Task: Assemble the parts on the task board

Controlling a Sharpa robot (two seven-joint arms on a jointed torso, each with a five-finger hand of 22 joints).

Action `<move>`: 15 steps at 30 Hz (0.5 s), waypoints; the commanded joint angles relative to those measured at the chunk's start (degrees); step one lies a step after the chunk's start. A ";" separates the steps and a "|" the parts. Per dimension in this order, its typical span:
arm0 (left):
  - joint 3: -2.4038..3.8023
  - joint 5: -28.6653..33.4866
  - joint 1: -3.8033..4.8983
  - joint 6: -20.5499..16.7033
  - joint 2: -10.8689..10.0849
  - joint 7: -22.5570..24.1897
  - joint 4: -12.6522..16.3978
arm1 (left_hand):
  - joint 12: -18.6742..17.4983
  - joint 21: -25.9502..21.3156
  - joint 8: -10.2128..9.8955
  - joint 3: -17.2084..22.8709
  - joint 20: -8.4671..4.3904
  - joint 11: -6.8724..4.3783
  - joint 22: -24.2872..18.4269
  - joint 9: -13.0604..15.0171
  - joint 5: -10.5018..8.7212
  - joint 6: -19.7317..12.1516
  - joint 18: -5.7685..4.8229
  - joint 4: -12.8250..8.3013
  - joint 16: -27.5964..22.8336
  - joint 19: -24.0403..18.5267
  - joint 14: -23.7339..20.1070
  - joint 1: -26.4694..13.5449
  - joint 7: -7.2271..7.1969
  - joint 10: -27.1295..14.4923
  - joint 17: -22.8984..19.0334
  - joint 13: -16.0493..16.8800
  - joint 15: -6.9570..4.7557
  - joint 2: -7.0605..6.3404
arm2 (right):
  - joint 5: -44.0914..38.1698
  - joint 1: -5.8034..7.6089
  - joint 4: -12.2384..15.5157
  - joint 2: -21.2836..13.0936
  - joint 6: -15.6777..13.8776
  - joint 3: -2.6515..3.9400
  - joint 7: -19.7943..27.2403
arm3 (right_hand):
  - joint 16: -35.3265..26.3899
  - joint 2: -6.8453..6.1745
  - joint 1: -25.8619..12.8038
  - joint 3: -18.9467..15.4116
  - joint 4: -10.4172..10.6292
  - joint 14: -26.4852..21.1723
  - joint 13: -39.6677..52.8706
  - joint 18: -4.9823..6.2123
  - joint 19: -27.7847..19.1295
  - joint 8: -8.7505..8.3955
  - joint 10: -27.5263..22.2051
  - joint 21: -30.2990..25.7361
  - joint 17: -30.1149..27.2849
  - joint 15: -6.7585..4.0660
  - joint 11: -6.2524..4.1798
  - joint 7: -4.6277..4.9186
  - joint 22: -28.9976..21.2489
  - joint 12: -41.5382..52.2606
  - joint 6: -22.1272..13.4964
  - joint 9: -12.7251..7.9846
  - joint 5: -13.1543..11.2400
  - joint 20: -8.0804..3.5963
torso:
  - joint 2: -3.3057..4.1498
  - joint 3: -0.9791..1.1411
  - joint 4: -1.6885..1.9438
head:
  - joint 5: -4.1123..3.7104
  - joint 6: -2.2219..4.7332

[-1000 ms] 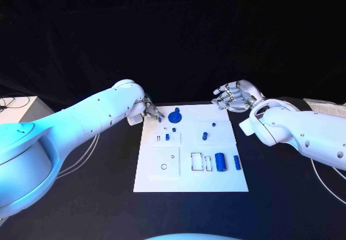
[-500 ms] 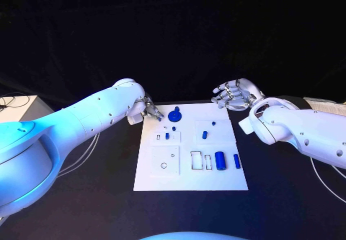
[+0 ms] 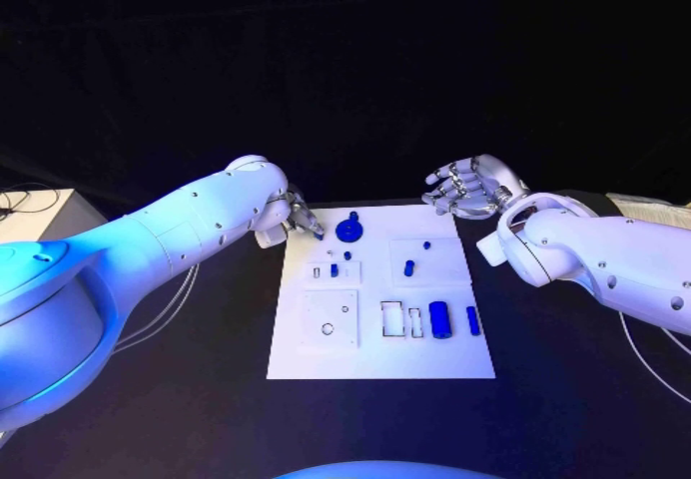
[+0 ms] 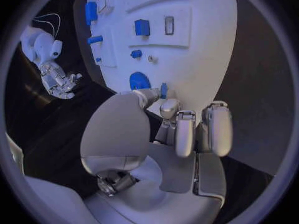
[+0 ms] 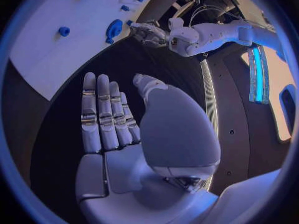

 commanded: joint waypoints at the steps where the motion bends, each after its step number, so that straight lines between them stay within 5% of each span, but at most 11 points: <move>1: 0.01 3.01 0.05 0.81 -0.12 0.95 0.42 | -0.36 -0.10 1.87 5.28 -0.40 -0.45 0.50 4.51 0.43 -0.74 -0.54 -3.20 0.38 -0.05 6.16 0.29 0.02 0.21 15.09 -0.19 -0.39 0.15 | -0.34 0.02 -0.07 0.09 0.91 0.03 0.31 | -0.30 -0.40 -0.42 0.00 -0.22 0.03 -0.12 0.71 -0.07 -0.28 0.18 -0.33 -0.08 0.39 0.03 0.58 -0.11 -0.35 0.23 -0.09 0.35 0.36 | -0.01 -0.02 0.00 | -0.02 0.00; 12: 0.01 6.33 0.02 -1.38 -3.07 0.33 4.96 | -0.20 -0.02 4.79 13.01 -0.39 -0.33 0.70 7.86 1.79 -1.45 -0.56 -7.16 0.38 0.04 6.16 -3.65 0.10 0.56 15.09 -0.18 -0.38 -0.97 | -0.48 -0.01 -0.25 0.02 1.42 0.02 0.05 | -0.58 -0.40 -0.58 -0.08 -0.27 -0.10 -0.49 0.70 -0.27 -0.42 0.08 -0.34 -0.24 0.50 0.13 0.67 -0.52 -0.53 0.14 -0.13 0.37 0.46 | -0.30 -0.14 0.46 | -0.09 0.01; 15: 0.02 7.39 0.02 -2.88 -4.78 -0.24 7.89 | 0.54 0.40 5.73 14.80 -0.63 -0.67 1.47 8.58 7.62 -0.45 -0.73 -9.00 0.38 0.56 6.16 -5.90 -0.22 1.81 15.09 0.90 -0.71 -2.28 | -0.48 -0.04 -0.25 -0.11 1.47 0.02 0.00 | -0.58 -0.40 -0.58 -0.08 -0.27 -0.10 -0.49 0.70 -0.27 -0.42 0.08 -0.34 -0.24 0.50 0.13 0.67 -0.52 -0.53 0.14 -0.13 0.37 0.46 | -0.49 -0.29 0.77 | -0.18 -0.07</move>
